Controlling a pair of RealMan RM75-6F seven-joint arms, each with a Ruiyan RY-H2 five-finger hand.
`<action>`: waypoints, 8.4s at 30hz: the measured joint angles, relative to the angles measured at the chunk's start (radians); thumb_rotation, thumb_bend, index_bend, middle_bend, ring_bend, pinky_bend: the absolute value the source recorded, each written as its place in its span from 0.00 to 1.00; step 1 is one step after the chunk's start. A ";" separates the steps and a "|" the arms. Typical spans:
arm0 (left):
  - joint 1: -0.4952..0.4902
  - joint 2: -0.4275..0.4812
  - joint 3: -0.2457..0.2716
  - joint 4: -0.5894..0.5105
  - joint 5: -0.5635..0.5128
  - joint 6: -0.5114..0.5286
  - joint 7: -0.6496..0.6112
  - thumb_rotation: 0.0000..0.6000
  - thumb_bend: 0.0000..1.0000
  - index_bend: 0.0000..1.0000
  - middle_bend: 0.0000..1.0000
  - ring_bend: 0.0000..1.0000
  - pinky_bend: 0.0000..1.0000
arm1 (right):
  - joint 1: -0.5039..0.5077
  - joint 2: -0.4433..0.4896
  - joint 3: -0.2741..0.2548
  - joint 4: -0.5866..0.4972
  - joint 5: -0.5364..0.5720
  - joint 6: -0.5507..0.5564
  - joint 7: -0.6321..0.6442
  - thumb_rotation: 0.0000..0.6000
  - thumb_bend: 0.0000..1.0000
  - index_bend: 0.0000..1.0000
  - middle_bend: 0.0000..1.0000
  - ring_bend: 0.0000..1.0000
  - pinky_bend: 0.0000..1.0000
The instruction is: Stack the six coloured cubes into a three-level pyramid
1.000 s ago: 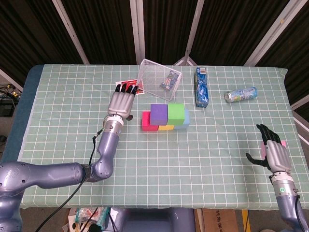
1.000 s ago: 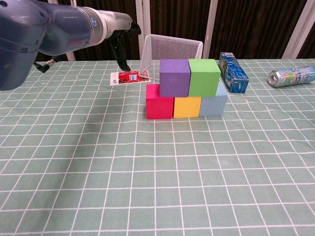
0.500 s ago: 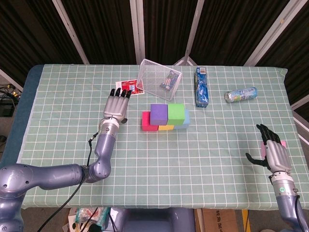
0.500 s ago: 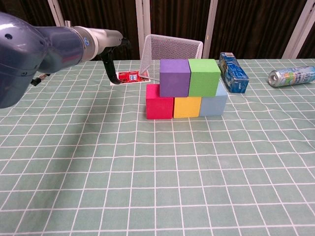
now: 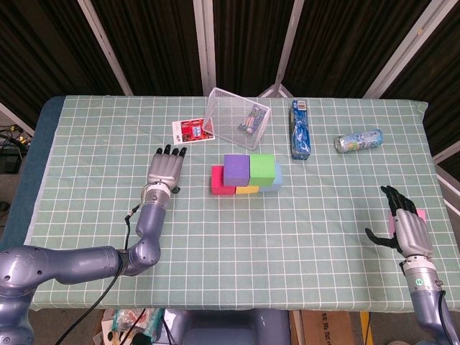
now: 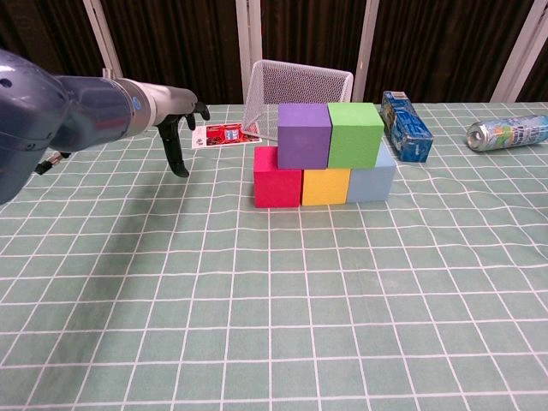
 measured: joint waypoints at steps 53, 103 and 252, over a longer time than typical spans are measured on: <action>-0.086 -0.122 0.017 0.013 -0.092 -0.068 0.034 1.00 0.27 0.09 0.15 0.06 0.14 | -0.003 0.012 0.003 -0.017 -0.011 0.002 0.023 1.00 0.30 0.00 0.00 0.00 0.00; 0.346 0.348 0.155 -0.682 0.656 0.411 -0.367 1.00 0.15 0.00 0.03 0.00 0.08 | 0.009 -0.004 -0.021 0.014 0.069 0.001 -0.142 1.00 0.30 0.00 0.00 0.00 0.00; 0.845 0.756 0.073 -0.714 0.990 0.235 -0.984 1.00 0.12 0.00 0.00 0.00 0.05 | 1.092 -0.385 0.417 0.107 1.312 0.255 -1.206 1.00 0.36 0.05 0.49 0.35 0.00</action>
